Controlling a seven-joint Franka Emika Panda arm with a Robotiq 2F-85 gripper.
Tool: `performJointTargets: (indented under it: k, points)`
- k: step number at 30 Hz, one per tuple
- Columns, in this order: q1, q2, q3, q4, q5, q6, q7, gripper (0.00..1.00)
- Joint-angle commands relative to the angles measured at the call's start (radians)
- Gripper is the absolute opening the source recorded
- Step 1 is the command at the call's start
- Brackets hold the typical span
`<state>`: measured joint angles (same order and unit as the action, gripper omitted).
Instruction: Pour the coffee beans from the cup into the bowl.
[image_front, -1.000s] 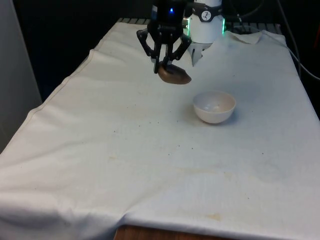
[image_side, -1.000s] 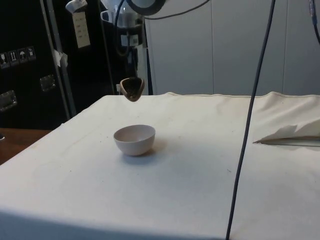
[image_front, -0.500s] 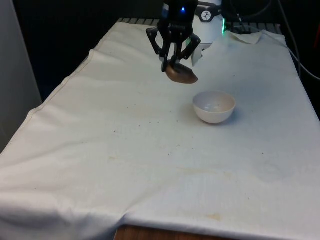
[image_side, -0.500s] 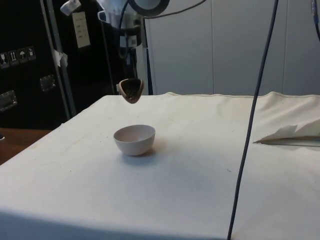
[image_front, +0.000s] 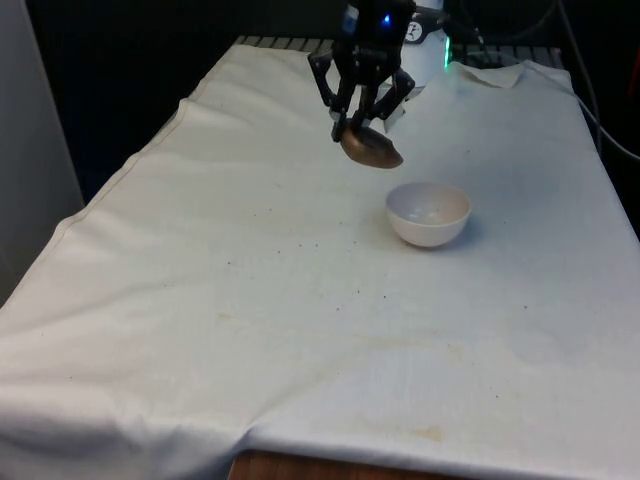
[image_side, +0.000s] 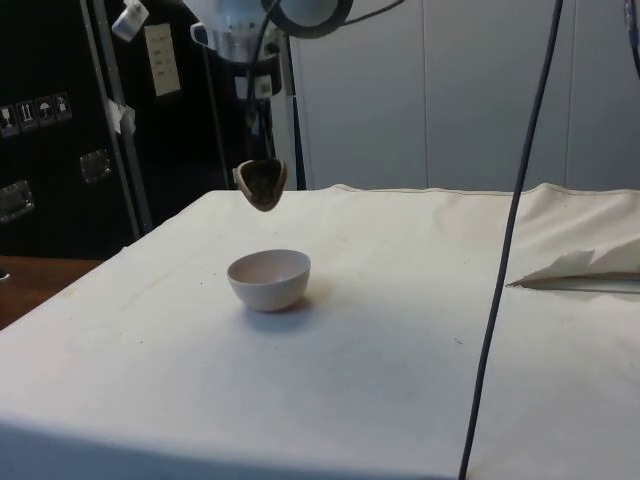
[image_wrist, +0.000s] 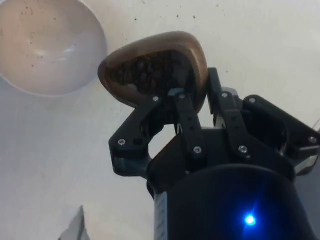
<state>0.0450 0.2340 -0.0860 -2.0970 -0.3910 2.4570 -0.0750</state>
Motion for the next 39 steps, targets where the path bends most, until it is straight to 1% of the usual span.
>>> performJointTargets:
  k: [1, 6, 7, 8, 9, 15, 16, 17, 18, 23, 26, 27, 28, 32, 33, 35, 36, 37, 39]
  points:
    - [0.007, -0.008, -0.005, -0.007, -0.034, 0.002, 0.029, 0.04]
    - [0.007, -0.011, 0.006, -0.014, -0.093, 0.0, 0.081, 0.04]
    - [0.008, -0.012, 0.01, -0.016, -0.118, 0.0, 0.104, 0.04]
    - [0.0, -0.002, 0.017, -0.01, -0.097, 0.0, 0.087, 0.04]
    - [0.008, -0.012, 0.012, -0.018, -0.13, -0.001, 0.114, 0.04]
    - [0.008, -0.015, 0.026, -0.026, -0.205, -0.004, 0.182, 0.04]
    - [0.007, -0.016, 0.031, -0.029, -0.228, -0.006, 0.203, 0.04]
    - [0.0, -0.009, 0.037, -0.027, -0.214, -0.001, 0.192, 0.04]
    - [0.008, -0.017, 0.033, -0.031, -0.241, -0.007, 0.215, 0.04]
    - [0.008, -0.02, 0.048, -0.036, -0.294, -0.016, 0.266, 0.04]
    - [0.008, -0.021, 0.062, -0.038, -0.336, -0.029, 0.306, 0.04]
    - [0.0, -0.012, 0.066, -0.032, -0.312, -0.024, 0.286, 0.04]
    - [0.007, -0.021, 0.065, -0.039, -0.347, -0.032, 0.317, 0.04]
    - [0.007, -0.022, 0.078, -0.041, -0.392, -0.048, 0.359, 0.04]
    - [0.008, -0.022, 0.085, -0.042, -0.416, -0.055, 0.381, 0.04]
    - [0.008, -0.022, 0.092, -0.044, -0.437, -0.064, 0.402, 0.04]
    - [0.0, -0.013, 0.095, -0.038, -0.42, -0.058, 0.387, 0.04]
    - [0.008, -0.022, 0.095, -0.044, -0.448, -0.069, 0.412, 0.04]
    - [0.007, -0.022, 0.103, -0.045, -0.468, -0.078, 0.432, 0.04]
